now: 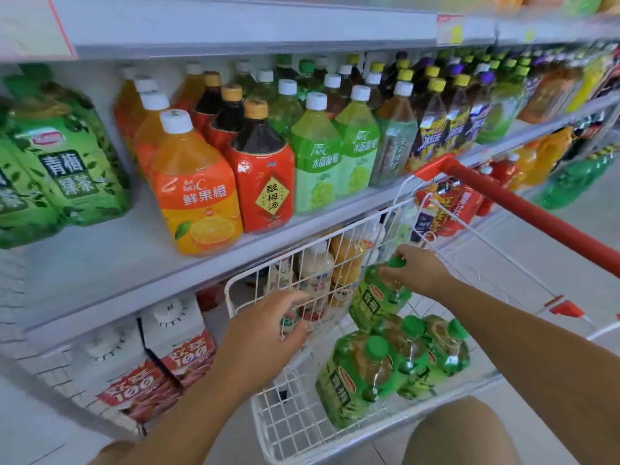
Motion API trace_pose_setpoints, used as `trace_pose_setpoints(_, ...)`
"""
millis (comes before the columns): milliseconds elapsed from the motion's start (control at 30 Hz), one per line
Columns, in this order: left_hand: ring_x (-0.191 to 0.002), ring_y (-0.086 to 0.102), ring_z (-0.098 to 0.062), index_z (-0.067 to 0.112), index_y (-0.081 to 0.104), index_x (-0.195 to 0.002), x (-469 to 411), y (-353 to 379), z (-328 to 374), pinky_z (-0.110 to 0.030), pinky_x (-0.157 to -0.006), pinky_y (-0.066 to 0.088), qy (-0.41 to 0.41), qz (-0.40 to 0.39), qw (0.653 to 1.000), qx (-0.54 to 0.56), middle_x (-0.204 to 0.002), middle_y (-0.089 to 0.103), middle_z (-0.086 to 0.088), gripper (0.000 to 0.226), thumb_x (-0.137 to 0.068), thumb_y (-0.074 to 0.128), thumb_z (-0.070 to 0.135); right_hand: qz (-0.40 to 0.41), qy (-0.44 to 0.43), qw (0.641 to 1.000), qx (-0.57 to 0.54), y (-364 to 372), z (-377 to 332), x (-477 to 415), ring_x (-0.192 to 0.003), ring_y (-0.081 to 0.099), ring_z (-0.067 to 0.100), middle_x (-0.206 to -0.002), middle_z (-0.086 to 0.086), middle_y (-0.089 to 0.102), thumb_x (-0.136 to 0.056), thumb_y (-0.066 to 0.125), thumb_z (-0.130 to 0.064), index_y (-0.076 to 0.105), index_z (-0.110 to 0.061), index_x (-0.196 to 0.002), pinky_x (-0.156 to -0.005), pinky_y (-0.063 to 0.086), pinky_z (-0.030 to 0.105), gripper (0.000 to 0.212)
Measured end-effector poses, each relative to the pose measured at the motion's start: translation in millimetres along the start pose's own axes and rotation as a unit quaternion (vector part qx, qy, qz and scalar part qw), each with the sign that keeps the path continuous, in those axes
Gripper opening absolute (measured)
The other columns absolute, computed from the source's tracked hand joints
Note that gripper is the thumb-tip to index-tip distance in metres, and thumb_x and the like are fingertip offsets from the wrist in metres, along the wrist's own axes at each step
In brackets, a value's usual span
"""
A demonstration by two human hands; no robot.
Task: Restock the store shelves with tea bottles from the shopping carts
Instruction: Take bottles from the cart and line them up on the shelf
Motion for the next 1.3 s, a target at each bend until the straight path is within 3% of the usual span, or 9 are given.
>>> trace_pose_setpoints(233, -0.11, 0.055, 0.007, 0.059, 0.033, -0.133, -6, 3, -6, -0.034, -0.095, 0.051, -0.031, -0.025, 0.995, 0.092, -0.132, 0.05, 0.03, 0.057, -0.084, 0.062, 0.057, 0.036, -0.173, 0.972, -0.156, -48, -72, 56, -0.071, 0.066, 0.006, -0.08, -0.012, 0.069, -0.078, 0.076, -0.024, 0.066, -0.037, -0.078, -0.062, 0.052, 0.022, 0.017)
trace_pose_setpoints(467, -0.136, 0.037, 0.004, 0.061, 0.016, -0.143, -18, -63, 13, -0.032, -0.111, 0.035, 0.004, -0.019, 0.967, 0.253, -0.149, 0.036, 0.028, 0.107, -0.062, 0.085, 0.05, -0.035, -0.337, 0.867, -0.365, -115, -184, 118, -0.049, 0.047, 0.0, -0.059, -0.013, 0.054, -0.081, 0.068, 0.007, 0.068, -0.005, -0.086, -0.051, 0.037, 0.011, 0.014)
trace_pose_setpoints(600, -0.109, 0.061, 0.005, 0.047, 0.047, -0.132, 3, -108, 2, -0.026, -0.095, 0.052, 0.0, 0.01, 0.963, 0.268, -0.118, 0.065, 0.026, 0.086, -0.059, 0.091, 0.031, -0.028, -0.376, 0.847, -0.375, -113, -230, 131, -0.058, 0.049, 0.002, -0.068, -0.012, 0.054, -0.085, 0.07, -0.009, 0.067, -0.017, -0.096, -0.056, 0.04, 0.014, 0.015)
trace_pose_setpoints(733, -0.1, 0.064, 0.007, 0.044, 0.056, -0.119, 37, -145, -24, -0.01, -0.077, 0.049, -0.03, 0.077, 0.955, 0.286, -0.108, 0.069, 0.026, 0.072, -0.058, 0.088, 0.023, -0.11, -0.345, 0.872, -0.329, -80, -244, 130, -0.104, 0.055, -0.008, -0.112, -0.021, 0.052, -0.063, 0.074, -0.065, 0.026, -0.054, -0.138, -0.082, 0.048, 0.014, 0.09)
trace_pose_setpoints(833, -0.102, 0.065, 0.004, 0.044, 0.056, -0.117, 59, -173, -47, -0.015, -0.082, 0.05, -0.049, 0.127, 0.946, 0.295, -0.109, 0.07, 0.023, 0.072, -0.054, 0.088, 0.029, -0.206, -0.334, 0.852, -0.347, -21, -270, 149, -0.109, 0.053, -0.016, -0.118, -0.038, 0.055, -0.058, 0.087, -0.047, 0.028, -0.056, -0.13, -0.087, 0.046, 0.013, 0.093)
trace_pose_setpoints(967, -0.115, 0.061, -0.002, 0.041, 0.05, -0.133, 84, -206, -74, -0.033, -0.101, 0.048, -0.054, 0.159, 0.947, 0.273, -0.121, 0.067, 0.019, 0.081, -0.06, 0.086, 0.033, -0.14, -0.339, 0.838, -0.404, 11, -318, 152, -0.099, 0.061, -0.008, -0.105, -0.029, 0.065, -0.054, 0.09, -0.03, 0.05, -0.041, -0.117, -0.077, 0.049, 0.012, 0.075)
trace_pose_setpoints(1067, -0.122, 0.057, -0.002, 0.042, 0.05, -0.135, 104, -230, -97, -0.034, -0.106, 0.045, -0.061, 0.279, 0.929, 0.238, -0.13, 0.062, 0.016, 0.078, -0.063, 0.081, 0.045, -0.129, -0.346, 0.821, -0.434, 21, -357, 143, -0.097, 0.059, -0.011, -0.104, -0.03, 0.064, -0.051, 0.087, -0.037, 0.051, -0.04, -0.115, -0.073, 0.047, 0.007, 0.074)
trace_pose_setpoints(1200, -0.12, 0.053, -0.003, 0.037, 0.054, -0.128, 144, -256, -112, -0.028, -0.101, 0.047, -0.056, 0.549, 0.829, 0.086, -0.133, 0.053, 0.008, 0.05, -0.08, 0.064, 0.047, -0.108, -0.37, 0.814, -0.434, 41, -400, 125, -0.098, 0.054, -0.02, -0.105, -0.03, 0.063, -0.063, 0.088, -0.02, 0.047, -0.039, -0.121, -0.077, 0.042, 0.001, 0.074)
trace_pose_setpoints(1300, -0.119, 0.044, 0.01, 0.02, 0.047, -0.141, 147, -260, -122, -0.022, -0.102, 0.043, -0.093, 0.57, 0.815, 0.047, -0.137, 0.048, 0.0, 0.06, -0.088, 0.064, 0.043, -0.108, -0.366, 0.813, -0.439, 53, -427, 105, -0.101, 0.054, -0.019, -0.113, -0.026, 0.062, -0.062, 0.09, -0.02, 0.046, -0.03, -0.132, -0.084, 0.044, 0.006, 0.082)
Point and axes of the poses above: each hand's wrist, its own x-axis away from the middle knuckle, its own y-axis out of the palm, z = x × y, the point moved 5 cm from there along -x, towards the middle knuckle
